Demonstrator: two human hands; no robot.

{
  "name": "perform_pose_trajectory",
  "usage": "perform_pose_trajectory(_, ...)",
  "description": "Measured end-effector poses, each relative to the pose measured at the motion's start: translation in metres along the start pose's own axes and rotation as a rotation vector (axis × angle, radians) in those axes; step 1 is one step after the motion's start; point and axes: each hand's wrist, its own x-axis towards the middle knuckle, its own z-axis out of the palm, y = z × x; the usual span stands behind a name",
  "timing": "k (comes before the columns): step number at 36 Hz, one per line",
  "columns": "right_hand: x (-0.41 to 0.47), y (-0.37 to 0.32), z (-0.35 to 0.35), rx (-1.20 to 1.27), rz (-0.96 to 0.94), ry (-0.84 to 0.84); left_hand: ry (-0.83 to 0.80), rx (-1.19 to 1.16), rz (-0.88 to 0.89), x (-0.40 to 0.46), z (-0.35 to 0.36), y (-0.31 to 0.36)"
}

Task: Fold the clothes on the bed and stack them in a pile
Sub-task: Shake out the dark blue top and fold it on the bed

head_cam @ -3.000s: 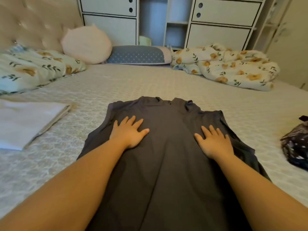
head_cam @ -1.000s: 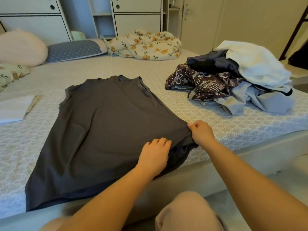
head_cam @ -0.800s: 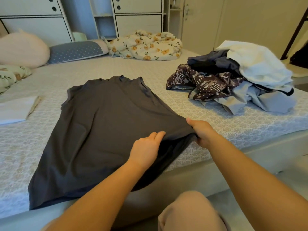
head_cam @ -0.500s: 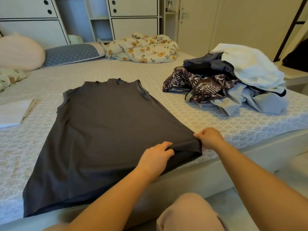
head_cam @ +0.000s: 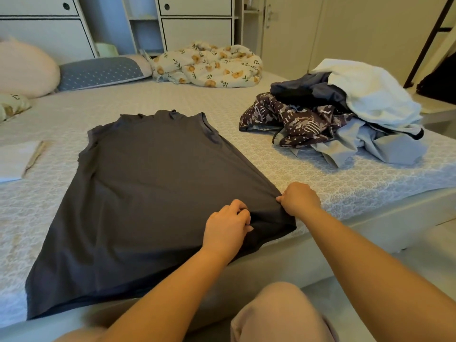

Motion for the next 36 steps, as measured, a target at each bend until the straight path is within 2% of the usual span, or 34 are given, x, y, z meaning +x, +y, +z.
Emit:
perform_pose_trajectory(2,0.004,0.002,-0.003,0.105,-0.012,-0.062,-0.047,0.022,0.01,0.003,-0.003,0.0)
perform_pose_trajectory(6,0.01,0.016,-0.018,0.59,0.025,-0.14,-0.161,0.025,0.04,0.008,-0.018,0.0)
perform_pose_trajectory(7,0.011,0.021,-0.022,0.632,0.045,-0.135,-0.207,0.043,0.057,0.008,-0.02,0.0)
perform_pose_trajectory(10,0.014,0.032,-0.025,0.323,0.035,-0.148,-0.346,0.001,0.047,0.008,-0.023,0.002)
perform_pose_trajectory(13,0.017,0.024,-0.021,0.018,-0.013,-0.17,-0.429,-0.205,0.003,0.015,-0.027,0.002)
perform_pose_trajectory(15,0.024,0.011,-0.019,-0.1,-0.046,-0.144,-0.386,-0.408,-0.065,0.028,-0.032,-0.003)
perform_pose_trajectory(17,0.032,-0.004,-0.013,-0.161,-0.091,-0.124,-0.293,-0.499,-0.144,0.046,-0.036,-0.016)
perform_pose_trajectory(20,0.048,-0.031,0.001,-0.148,-0.132,-0.044,-0.269,-0.335,-0.215,0.076,-0.033,-0.048)
perform_pose_trajectory(24,0.073,-0.068,0.025,-0.136,-0.203,0.071,-0.363,0.01,-0.25,0.112,-0.013,-0.102)
perform_pose_trajectory(28,0.108,-0.101,0.044,-0.157,-0.257,0.158,-0.467,0.039,-0.337,0.145,0.009,-0.152)
perform_pose_trajectory(36,0.203,-0.157,0.063,-0.075,-0.364,0.264,-0.267,0.06,-0.33,0.204,0.038,-0.221)
